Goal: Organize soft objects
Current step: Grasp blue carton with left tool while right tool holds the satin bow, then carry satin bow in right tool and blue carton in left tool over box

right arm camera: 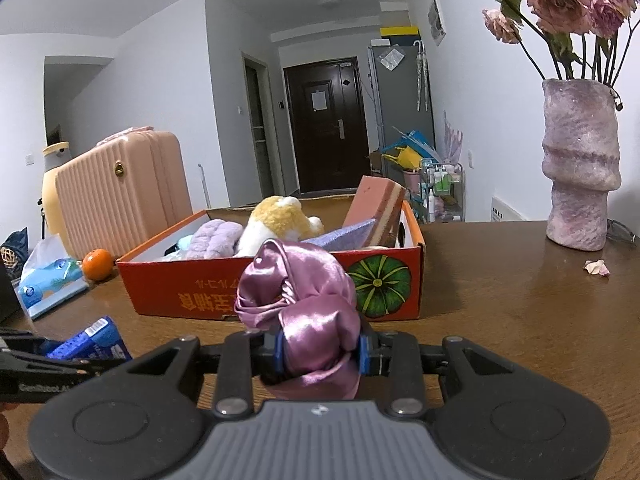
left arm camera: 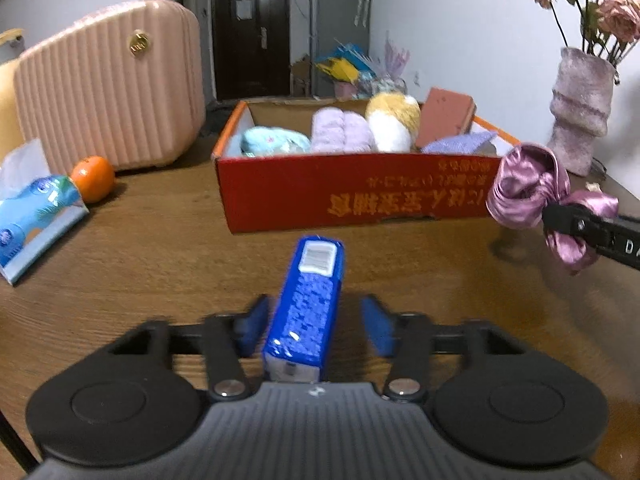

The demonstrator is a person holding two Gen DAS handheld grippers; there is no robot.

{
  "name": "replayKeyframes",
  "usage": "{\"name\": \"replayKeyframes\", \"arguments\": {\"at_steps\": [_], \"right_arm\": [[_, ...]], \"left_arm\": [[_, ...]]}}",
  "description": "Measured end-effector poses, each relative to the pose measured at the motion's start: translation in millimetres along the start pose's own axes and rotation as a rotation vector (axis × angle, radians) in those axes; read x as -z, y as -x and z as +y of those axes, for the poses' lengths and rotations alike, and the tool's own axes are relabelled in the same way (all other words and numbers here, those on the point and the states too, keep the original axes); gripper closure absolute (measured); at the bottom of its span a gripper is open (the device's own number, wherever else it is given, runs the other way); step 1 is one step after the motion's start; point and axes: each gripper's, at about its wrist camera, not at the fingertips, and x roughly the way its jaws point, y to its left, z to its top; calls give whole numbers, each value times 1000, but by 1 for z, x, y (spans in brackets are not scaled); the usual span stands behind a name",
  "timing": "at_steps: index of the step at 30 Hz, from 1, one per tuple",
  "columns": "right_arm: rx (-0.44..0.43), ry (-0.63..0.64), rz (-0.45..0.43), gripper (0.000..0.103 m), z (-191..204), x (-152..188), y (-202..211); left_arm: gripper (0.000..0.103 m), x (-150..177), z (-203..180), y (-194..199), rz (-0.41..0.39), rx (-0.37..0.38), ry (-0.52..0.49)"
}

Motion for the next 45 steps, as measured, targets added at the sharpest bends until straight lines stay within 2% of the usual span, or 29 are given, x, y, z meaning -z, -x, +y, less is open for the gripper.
{"name": "replayKeyframes", "arguments": {"at_steps": [1, 4, 11, 20, 28, 37, 45], "right_arm": [[0, 2, -3, 72, 0, 0, 1], [-3, 4, -7, 72, 1, 0, 2], [-10, 6, -21, 72, 1, 1, 4], [-22, -3, -63, 72, 5, -4, 10], [-7, -19, -127, 72, 6, -16, 10], [-1, -49, -178, 72, 8, -30, -6], [7, -86, -204, 72, 6, -45, -33]], "left_arm": [[78, 0, 0, -2, 12, 9, -3], [78, 1, 1, -6, 43, 21, -1], [78, 1, 2, -1, 32, 22, 5], [78, -7, -1, 14, -53, 17, 1], [78, -31, -3, 22, -141, 23, 56], [78, -57, -11, 20, -220, 14, 87], [78, -78, -10, 2, -246, 9, 114]]}}
